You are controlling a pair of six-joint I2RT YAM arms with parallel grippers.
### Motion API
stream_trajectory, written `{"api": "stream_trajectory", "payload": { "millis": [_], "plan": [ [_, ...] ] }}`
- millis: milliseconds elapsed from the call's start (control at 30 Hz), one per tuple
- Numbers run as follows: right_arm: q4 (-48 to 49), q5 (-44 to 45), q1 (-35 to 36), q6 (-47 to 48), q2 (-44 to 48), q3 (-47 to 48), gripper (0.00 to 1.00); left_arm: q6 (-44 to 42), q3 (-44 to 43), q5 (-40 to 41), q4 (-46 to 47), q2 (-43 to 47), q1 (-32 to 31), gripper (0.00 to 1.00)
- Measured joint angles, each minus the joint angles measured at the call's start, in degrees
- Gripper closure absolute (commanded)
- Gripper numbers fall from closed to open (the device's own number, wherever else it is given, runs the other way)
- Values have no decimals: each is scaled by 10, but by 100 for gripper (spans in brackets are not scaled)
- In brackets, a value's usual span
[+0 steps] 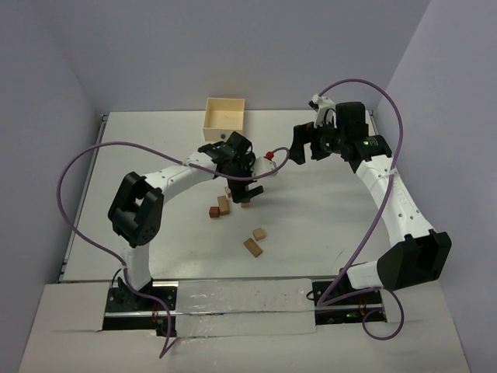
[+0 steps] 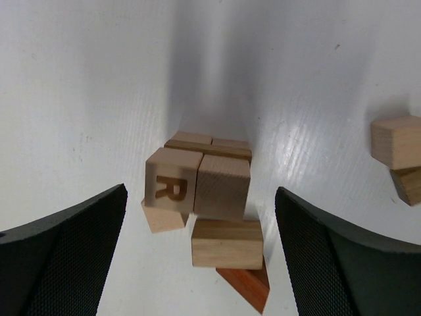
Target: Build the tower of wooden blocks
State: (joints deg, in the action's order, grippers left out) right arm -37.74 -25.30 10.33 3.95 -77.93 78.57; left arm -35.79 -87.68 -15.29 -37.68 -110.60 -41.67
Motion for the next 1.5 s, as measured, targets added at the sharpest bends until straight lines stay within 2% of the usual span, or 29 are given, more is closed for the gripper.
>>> {"api": "stream_trajectory", "payload": {
  "millis": [200,333,500,667,733,900,933,1033,1200,1500],
  "plan": [
    [0,-7,0,0,0,2,0,17,-46,-1,-27,80,0,1],
    [0,-8,0,2,0,2,0,58,-40,-3,-13,180,15,1],
    [0,-18,0,10,5,-1,1,135,43,-56,39,314,116,1],
    [-2,-33,1,43,29,-38,7,161,150,-124,54,363,207,1],
    [-8,-29,9,67,37,-56,11,161,200,-140,53,367,222,2],
    [-30,-5,50,122,39,-92,16,171,279,-149,53,363,226,25],
    [-34,-1,58,130,39,-99,17,173,285,-151,55,360,226,26],
    [-35,19,88,147,40,-127,17,177,294,-156,82,342,225,26],
    [-37,39,120,155,39,-167,17,178,313,-138,130,296,208,19],
    [-30,55,130,161,40,-188,17,156,323,-119,186,236,182,15]
  ]
}}
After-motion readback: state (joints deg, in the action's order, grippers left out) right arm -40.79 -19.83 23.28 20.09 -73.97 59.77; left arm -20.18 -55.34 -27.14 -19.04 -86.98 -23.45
